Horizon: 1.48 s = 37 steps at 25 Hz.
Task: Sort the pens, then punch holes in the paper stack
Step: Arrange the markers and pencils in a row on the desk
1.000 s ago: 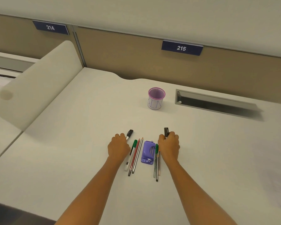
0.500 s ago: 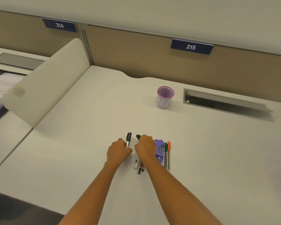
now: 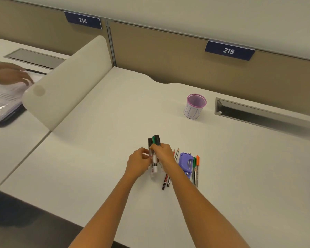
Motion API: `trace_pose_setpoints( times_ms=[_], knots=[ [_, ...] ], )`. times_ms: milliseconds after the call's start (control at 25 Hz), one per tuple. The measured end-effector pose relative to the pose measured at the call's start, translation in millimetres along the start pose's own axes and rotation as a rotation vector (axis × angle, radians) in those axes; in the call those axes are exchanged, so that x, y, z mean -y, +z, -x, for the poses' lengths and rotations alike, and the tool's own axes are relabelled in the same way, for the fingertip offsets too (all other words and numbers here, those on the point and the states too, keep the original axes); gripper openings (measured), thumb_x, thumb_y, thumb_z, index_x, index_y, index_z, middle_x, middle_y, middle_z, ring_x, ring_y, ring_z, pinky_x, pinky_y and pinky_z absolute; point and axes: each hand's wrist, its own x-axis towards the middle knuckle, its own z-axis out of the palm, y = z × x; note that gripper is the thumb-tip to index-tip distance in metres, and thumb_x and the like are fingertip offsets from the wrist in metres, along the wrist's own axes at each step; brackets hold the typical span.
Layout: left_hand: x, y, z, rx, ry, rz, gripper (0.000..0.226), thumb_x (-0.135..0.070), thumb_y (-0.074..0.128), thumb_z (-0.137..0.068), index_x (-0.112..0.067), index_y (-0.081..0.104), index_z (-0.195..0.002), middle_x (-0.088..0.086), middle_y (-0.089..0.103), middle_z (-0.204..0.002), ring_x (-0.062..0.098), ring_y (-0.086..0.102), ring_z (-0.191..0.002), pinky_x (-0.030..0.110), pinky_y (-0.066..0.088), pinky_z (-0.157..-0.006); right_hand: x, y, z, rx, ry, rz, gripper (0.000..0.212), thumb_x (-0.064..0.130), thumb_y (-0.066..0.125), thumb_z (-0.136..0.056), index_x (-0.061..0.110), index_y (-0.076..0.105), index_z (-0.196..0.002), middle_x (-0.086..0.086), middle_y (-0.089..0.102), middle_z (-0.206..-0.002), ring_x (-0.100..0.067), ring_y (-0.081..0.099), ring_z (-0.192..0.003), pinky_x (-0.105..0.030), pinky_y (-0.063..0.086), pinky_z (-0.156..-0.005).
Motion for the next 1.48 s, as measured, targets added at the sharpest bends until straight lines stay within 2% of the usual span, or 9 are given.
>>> trace_pose_setpoints(
  times_ms=[160,320,440,680,840,960,1120,1360,1480],
  knots=[
    [3,-13,5,-0.073,0.078,0.027,0.026,-0.014,0.057,-0.089,-0.018,0.066,-0.113,0.006,0.073,-0.103,0.024,0.07,-0.089,0.044,0.057,-0.085,-3,8,0,0.209,-0.048,-0.132,0.023,0.025,0.069,-0.085,0.019,0.064,-0.107,-0.006,0.071,-0.097,-0.024,0.07,-0.09,-0.045,0.058,-0.086],
    [11,-28,9,-0.242,0.036,0.057,0.038,-0.006,0.047,-0.093,-0.015,0.058,-0.129,0.004,0.067,-0.121,0.021,0.064,-0.108,0.028,0.047,-0.091,-2,19,3,0.198,-0.222,-0.148,0.039,0.032,0.068,-0.087,0.028,0.05,-0.121,0.005,0.068,-0.11,-0.003,0.064,-0.099,-0.018,0.045,-0.078],
    [21,-36,13,-0.381,0.043,0.163,0.032,-0.006,0.046,-0.095,-0.016,0.057,-0.123,0.002,0.065,-0.122,0.02,0.062,-0.111,0.029,0.047,-0.094,-6,35,7,0.095,-0.393,-0.118,0.029,0.031,0.064,-0.091,0.037,0.048,-0.114,0.017,0.068,-0.097,0.005,0.064,-0.089,-0.005,0.046,-0.069],
    [41,-22,19,-0.336,0.105,0.272,0.026,-0.015,0.042,-0.099,-0.025,0.059,-0.116,-0.008,0.064,-0.116,0.013,0.06,-0.113,0.013,0.043,-0.086,-41,61,13,-0.006,-0.611,-0.124,0.023,0.019,0.07,-0.087,0.037,0.056,-0.091,0.011,0.065,-0.087,-0.004,0.062,-0.083,-0.013,0.051,-0.073],
    [34,-8,24,-0.233,0.138,0.426,0.038,-0.02,0.041,-0.1,-0.031,0.045,-0.137,-0.01,0.054,-0.135,0.007,0.05,-0.125,0.004,0.042,-0.088,-44,61,0,-0.016,-0.515,-0.185,0.015,0.021,0.072,-0.085,0.022,0.058,-0.078,0.011,0.059,-0.066,-0.005,0.053,-0.062,-0.02,0.048,-0.061],
    [18,1,24,-0.241,0.182,0.432,0.055,-0.033,0.053,-0.095,-0.034,0.031,-0.145,-0.012,0.042,-0.145,0.004,0.042,-0.129,0.017,0.038,-0.101,-38,59,-5,0.0,-0.501,-0.135,0.019,0.038,0.067,-0.083,0.02,0.061,-0.081,0.017,0.063,-0.064,-0.001,0.058,-0.06,-0.019,0.051,-0.059],
    [-10,8,15,-0.334,0.158,0.292,0.049,-0.035,0.06,-0.091,-0.018,0.048,-0.135,-0.003,0.041,-0.14,0.012,0.049,-0.125,0.022,0.042,-0.102,-29,54,-11,0.098,-0.493,-0.076,0.038,0.056,0.05,-0.076,0.022,0.059,-0.089,0.007,0.063,-0.076,-0.016,0.064,-0.075,-0.04,0.056,-0.072],
    [-32,7,2,-0.288,-0.083,0.461,0.031,-0.038,0.05,-0.096,-0.021,0.054,-0.121,0.004,0.041,-0.132,0.016,0.059,-0.102,0.031,0.044,-0.096,-14,44,-13,0.217,-0.261,-0.013,0.079,0.075,0.031,-0.064,0.012,0.053,-0.106,-0.006,0.066,-0.086,-0.018,0.064,-0.081,-0.032,0.052,-0.072],
    [-30,-7,-7,-0.263,-0.156,0.425,0.035,-0.042,0.045,-0.097,-0.019,0.052,-0.122,0.004,0.039,-0.13,0.017,0.057,-0.099,0.03,0.043,-0.089,-10,44,-7,0.362,-0.353,0.067,0.084,0.077,0.031,-0.067,0.015,0.041,-0.122,-0.006,0.063,-0.105,-0.016,0.062,-0.094,-0.026,0.051,-0.079]
  ],
)
